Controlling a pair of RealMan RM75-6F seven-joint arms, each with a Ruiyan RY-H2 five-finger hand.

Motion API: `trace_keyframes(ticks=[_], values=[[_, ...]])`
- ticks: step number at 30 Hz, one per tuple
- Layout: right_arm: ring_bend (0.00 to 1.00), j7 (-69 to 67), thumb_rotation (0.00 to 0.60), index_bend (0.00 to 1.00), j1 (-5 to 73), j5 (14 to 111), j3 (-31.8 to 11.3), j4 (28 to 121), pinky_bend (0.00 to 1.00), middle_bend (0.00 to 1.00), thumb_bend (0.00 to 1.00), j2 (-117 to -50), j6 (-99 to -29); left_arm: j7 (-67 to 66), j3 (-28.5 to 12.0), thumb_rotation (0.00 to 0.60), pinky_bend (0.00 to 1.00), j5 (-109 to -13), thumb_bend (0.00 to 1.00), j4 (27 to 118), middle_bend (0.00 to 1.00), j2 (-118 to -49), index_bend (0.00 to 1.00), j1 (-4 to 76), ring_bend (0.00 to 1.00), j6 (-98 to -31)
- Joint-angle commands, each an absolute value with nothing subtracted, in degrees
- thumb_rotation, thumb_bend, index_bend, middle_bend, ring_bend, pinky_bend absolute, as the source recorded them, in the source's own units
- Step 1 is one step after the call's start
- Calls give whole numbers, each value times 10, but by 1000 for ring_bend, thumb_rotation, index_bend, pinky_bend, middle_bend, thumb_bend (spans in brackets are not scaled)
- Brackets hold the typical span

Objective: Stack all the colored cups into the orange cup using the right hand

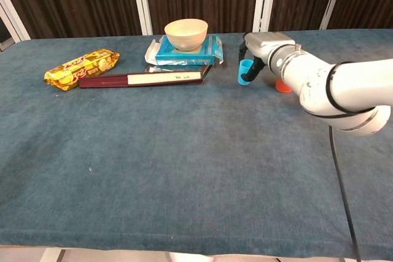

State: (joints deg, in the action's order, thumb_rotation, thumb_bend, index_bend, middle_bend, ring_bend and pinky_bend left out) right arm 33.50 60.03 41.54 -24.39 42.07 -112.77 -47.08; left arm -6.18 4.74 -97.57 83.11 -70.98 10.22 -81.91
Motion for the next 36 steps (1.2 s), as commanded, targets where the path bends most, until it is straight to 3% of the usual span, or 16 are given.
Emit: trace_keyframes(ticks=[1,9,14,23,36], values=[[0,329,600,618,578,429,-253,496,0,26,520,-1079,-513,-62,48,600,100,-977,482,832,5,-710,0,102,39,-819],[0,377,600,617,506,412,-244,709,0,25,521,-930,-578,-65,53,600,100,-990,482,836,5,-710,0,101,38,-826],[0,384,600,615,475,393,-222,762,0,25,521,-876,-581,-71,58,600,100,-997,482,837,5,-713,0,103,38,-822],[0,331,600,615,469,395,-195,697,0,34,521,-900,-541,-77,59,600,101,-996,482,837,4,-716,0,104,38,-816],[0,295,600,614,495,416,-191,614,0,34,521,-953,-515,-76,55,600,100,-985,482,835,5,-716,0,107,39,-809]])
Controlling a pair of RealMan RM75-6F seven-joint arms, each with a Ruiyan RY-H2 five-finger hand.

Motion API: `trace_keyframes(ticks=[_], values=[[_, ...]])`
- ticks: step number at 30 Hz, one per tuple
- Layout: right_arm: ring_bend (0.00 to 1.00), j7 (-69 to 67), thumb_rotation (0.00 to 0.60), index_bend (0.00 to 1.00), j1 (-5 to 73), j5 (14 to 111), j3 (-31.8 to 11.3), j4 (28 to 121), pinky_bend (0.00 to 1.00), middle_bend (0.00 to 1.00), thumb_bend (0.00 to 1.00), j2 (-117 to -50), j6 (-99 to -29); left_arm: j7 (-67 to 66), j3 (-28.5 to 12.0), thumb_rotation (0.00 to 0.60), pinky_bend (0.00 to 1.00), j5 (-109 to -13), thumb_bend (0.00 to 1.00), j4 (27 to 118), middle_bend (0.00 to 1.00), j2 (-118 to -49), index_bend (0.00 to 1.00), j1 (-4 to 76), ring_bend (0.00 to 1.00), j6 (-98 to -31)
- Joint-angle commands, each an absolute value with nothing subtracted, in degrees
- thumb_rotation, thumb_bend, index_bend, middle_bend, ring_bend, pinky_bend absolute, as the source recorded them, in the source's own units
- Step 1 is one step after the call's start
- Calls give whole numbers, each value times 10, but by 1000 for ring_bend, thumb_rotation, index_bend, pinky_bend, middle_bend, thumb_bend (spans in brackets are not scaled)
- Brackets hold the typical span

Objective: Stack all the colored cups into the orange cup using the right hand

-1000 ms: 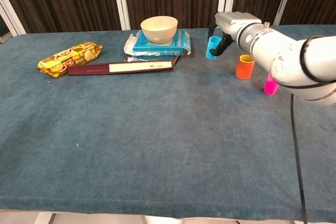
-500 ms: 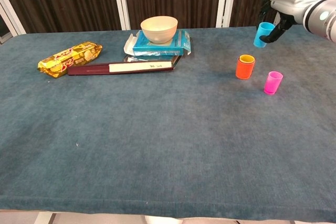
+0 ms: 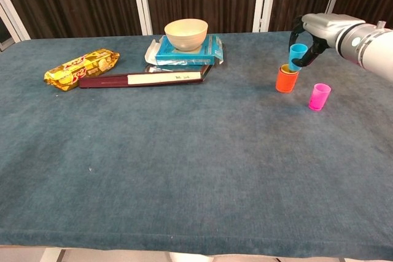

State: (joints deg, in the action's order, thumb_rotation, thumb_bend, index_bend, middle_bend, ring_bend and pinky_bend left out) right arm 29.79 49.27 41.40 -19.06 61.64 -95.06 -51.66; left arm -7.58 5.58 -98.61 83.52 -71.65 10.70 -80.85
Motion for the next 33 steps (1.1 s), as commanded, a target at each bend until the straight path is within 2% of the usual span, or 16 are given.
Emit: trace_keyframes(ticks=[1,19,22,26,28,33], values=[[0,293,600,615,495,417,-191,613,0,34,521,-954,-515,-76,55,600,100,-985,482,835,5,-716,0,107,38,-809],[0,292,600,596,502,419,-187,599,0,34,521,-968,-510,-74,55,600,101,-984,482,836,5,-714,0,106,38,-812],[0,297,600,470,500,416,-184,601,0,34,521,-966,-509,-73,55,600,100,-984,483,836,4,-714,0,105,38,-813],[0,320,600,142,496,393,-177,623,0,0,521,-950,-497,-72,56,600,100,-985,483,836,5,-713,0,105,39,-814],[0,320,600,63,493,396,-175,637,0,0,520,-942,-503,-72,56,600,100,-986,483,837,5,-713,0,105,39,-815],[0,274,600,72,449,466,-157,740,0,0,520,-879,-548,-70,56,600,101,-988,482,838,5,-711,0,103,38,-821]])
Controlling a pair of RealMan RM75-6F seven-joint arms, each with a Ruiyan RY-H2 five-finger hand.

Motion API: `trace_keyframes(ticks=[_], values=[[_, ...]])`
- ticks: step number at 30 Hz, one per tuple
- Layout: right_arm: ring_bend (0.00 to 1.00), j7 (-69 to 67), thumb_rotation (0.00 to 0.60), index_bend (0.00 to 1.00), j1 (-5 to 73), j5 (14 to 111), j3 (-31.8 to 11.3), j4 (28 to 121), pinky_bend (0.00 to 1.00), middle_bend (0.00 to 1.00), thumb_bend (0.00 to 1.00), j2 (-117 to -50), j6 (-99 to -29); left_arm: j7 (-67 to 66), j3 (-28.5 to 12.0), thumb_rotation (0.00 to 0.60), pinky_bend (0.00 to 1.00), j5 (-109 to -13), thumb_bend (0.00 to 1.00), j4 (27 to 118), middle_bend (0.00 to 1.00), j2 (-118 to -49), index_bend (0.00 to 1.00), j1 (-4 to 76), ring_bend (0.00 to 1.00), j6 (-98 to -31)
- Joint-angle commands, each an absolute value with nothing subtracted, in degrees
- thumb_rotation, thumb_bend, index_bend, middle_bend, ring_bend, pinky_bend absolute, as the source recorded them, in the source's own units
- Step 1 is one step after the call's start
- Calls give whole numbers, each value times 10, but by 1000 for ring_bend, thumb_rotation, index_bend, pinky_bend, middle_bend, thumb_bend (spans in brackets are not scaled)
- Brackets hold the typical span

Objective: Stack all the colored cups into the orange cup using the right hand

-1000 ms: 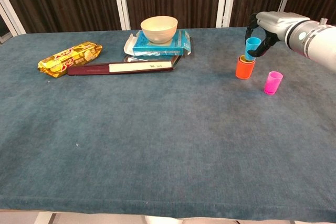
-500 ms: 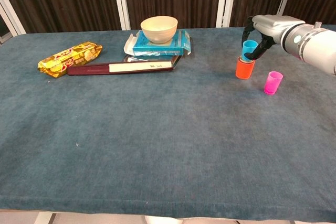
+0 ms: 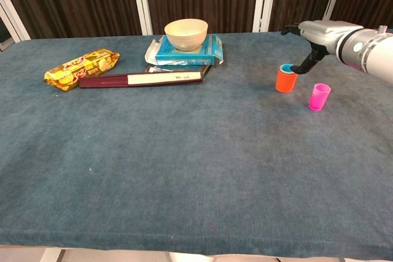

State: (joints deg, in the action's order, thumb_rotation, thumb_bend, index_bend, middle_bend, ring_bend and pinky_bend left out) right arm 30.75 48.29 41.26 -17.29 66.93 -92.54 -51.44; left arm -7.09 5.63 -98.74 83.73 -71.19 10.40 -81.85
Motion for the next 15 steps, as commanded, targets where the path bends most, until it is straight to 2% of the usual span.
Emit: trace_keyframes(ticks=[1,4,7,10,15], values=[[0,263,600,86,436,487,-148,767,0,0,520,-861,-558,-70,56,600,100,-989,482,837,5,-711,0,102,38,-823],[0,232,600,111,391,548,-111,858,0,0,520,-796,-582,-70,57,600,101,-991,483,838,5,-710,0,102,38,-824],[0,219,600,142,356,603,-73,908,0,0,520,-747,-604,-73,59,600,100,-994,483,838,5,-712,0,102,38,-822],[0,213,600,183,342,627,-52,909,0,0,520,-735,-605,-78,61,600,101,-996,483,838,5,-714,0,103,38,-818],[0,204,600,275,350,618,-55,856,0,0,520,-766,-577,-88,65,600,100,-1001,483,839,5,-719,0,103,39,-817]])
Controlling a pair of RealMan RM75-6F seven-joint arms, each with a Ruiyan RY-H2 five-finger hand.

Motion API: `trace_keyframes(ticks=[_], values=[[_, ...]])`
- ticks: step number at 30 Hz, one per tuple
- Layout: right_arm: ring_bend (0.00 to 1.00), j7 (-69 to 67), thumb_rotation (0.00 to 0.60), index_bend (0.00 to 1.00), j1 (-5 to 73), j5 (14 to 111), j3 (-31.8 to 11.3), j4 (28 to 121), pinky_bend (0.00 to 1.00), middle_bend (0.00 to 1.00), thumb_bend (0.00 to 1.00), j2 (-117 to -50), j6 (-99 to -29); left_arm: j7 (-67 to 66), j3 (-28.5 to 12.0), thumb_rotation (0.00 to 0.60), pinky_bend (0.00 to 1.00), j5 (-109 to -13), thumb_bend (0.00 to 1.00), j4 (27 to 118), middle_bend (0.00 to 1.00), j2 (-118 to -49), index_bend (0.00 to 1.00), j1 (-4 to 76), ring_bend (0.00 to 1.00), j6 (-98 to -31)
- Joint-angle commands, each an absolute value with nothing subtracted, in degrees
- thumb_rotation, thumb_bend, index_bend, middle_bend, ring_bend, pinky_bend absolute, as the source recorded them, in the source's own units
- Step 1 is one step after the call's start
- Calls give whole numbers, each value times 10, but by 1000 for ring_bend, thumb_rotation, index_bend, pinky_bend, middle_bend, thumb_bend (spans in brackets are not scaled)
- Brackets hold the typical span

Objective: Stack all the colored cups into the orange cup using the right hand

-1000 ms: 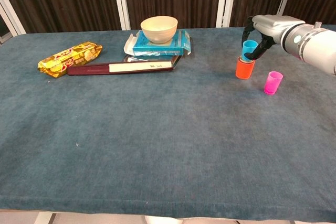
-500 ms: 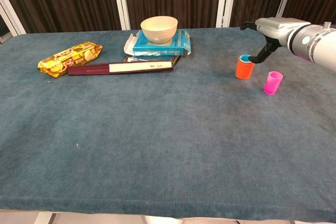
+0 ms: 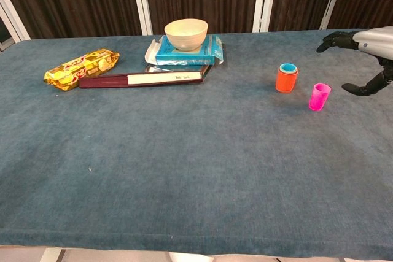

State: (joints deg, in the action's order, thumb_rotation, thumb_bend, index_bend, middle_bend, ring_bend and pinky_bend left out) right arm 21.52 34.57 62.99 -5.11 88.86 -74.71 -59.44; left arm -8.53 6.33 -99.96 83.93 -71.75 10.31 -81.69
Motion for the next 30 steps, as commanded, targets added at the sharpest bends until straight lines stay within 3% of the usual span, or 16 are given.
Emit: trace_keyframes(ticks=[1,16,30], values=[[0,204,600,285,353,614,-58,845,0,0,520,-773,-570,-89,65,600,100,-1002,482,839,5,-719,0,102,39,-817],[0,238,600,407,387,562,-81,755,0,0,521,-841,-526,-88,65,600,100,-1000,483,838,4,-718,0,100,39,-819],[0,260,600,431,395,532,-84,715,0,0,520,-871,-514,-84,63,600,100,-998,483,838,5,-716,0,101,39,-819]])
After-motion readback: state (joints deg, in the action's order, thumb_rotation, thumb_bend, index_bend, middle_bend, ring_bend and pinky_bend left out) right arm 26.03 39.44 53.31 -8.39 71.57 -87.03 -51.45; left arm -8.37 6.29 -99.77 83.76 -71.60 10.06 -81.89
